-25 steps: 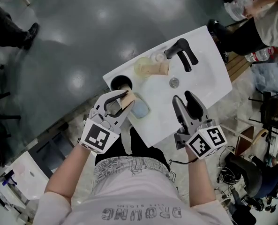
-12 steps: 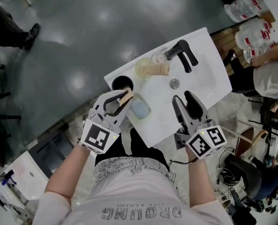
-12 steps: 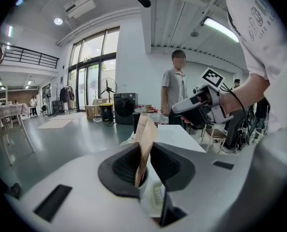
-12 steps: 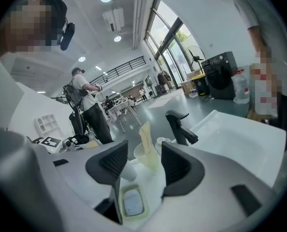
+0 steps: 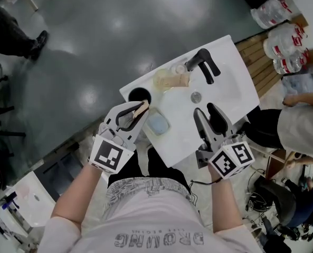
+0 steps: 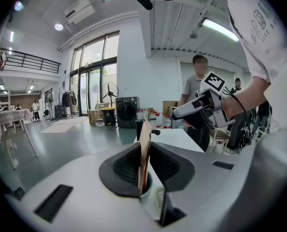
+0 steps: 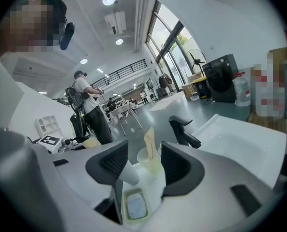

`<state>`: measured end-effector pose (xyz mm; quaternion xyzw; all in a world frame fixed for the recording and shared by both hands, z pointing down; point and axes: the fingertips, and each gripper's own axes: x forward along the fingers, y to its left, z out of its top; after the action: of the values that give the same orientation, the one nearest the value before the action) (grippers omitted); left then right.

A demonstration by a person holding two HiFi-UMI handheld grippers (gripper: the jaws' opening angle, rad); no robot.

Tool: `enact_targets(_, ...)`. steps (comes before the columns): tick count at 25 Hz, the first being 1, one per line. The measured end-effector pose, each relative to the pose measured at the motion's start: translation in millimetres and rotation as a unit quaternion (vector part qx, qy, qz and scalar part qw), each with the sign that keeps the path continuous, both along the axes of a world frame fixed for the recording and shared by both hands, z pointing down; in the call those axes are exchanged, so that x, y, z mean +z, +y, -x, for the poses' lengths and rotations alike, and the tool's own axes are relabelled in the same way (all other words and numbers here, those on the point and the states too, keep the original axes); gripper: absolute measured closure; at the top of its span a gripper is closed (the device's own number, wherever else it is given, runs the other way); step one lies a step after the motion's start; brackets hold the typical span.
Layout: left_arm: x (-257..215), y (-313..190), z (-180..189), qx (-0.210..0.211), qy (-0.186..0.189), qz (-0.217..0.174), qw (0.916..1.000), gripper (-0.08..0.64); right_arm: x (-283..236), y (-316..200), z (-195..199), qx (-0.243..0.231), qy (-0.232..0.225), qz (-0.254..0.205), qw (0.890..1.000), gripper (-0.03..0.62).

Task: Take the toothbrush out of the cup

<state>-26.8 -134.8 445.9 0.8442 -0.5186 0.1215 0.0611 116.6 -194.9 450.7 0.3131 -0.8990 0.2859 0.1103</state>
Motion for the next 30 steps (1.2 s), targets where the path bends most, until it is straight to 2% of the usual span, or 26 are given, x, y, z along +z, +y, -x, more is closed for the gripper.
enact_targets(18, -72, 0, 14, -0.01, -0.014, -0.062, 0.9979, 0.494, -34, 4, 0, 0.006, -0.025, -0.03, 0.999, 0.367)
enact_targets(30, -124, -3, 23, -0.029, 0.007, -0.093, 0.9952, 0.495, -56, 0, -3, 0.021, -0.047, -0.053, 0.997, 0.368)
